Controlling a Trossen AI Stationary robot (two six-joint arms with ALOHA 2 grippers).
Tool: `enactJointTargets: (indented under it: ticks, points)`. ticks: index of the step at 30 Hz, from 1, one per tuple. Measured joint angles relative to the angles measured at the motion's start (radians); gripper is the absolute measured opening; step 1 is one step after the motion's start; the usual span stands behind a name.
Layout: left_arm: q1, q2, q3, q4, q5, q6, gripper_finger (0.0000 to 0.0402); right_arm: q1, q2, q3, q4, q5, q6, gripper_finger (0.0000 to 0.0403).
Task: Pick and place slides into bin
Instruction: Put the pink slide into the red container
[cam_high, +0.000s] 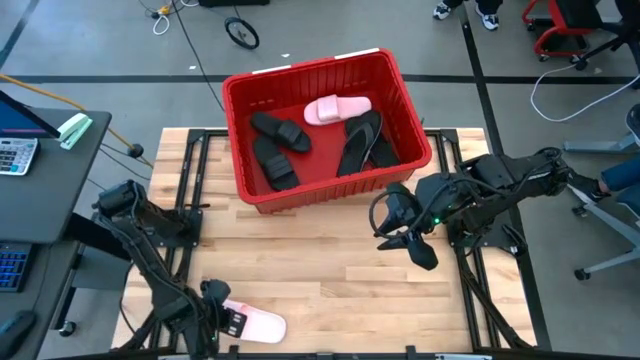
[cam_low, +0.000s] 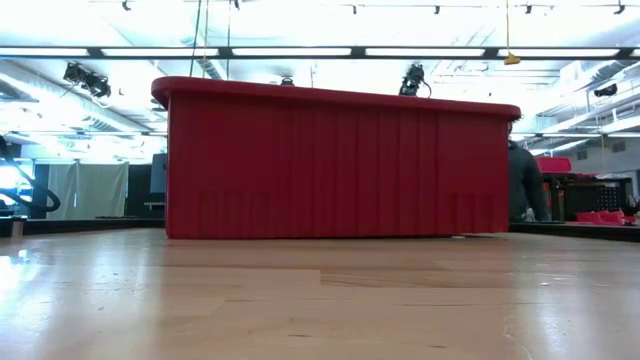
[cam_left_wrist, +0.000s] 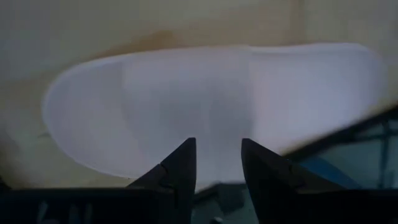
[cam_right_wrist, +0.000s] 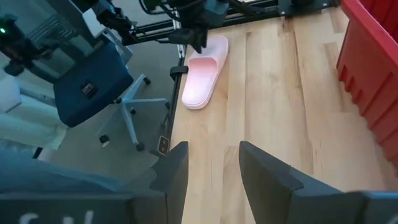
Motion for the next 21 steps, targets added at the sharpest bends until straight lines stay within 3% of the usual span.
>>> enactJointTargets:
  ticks: [5, 10, 21]
  points:
    - [0.032, -0.001, -0.067, 0.068, 0.046, -0.010, 0.0133, 0.000, 0.000, 0.000, 0.000, 0.000, 0.006, 0.0148]
    - [0.085, -0.001, -0.102, 0.256, -0.001, 0.010, 0.0132, 0.000, 0.000, 0.000, 0.000, 0.000, 0.003, 0.0148]
    - [0.221, -0.002, -0.104, 0.317, -0.015, 0.210, 0.0133, 0.000, 0.000, 0.000, 0.000, 0.000, -0.013, 0.0148]
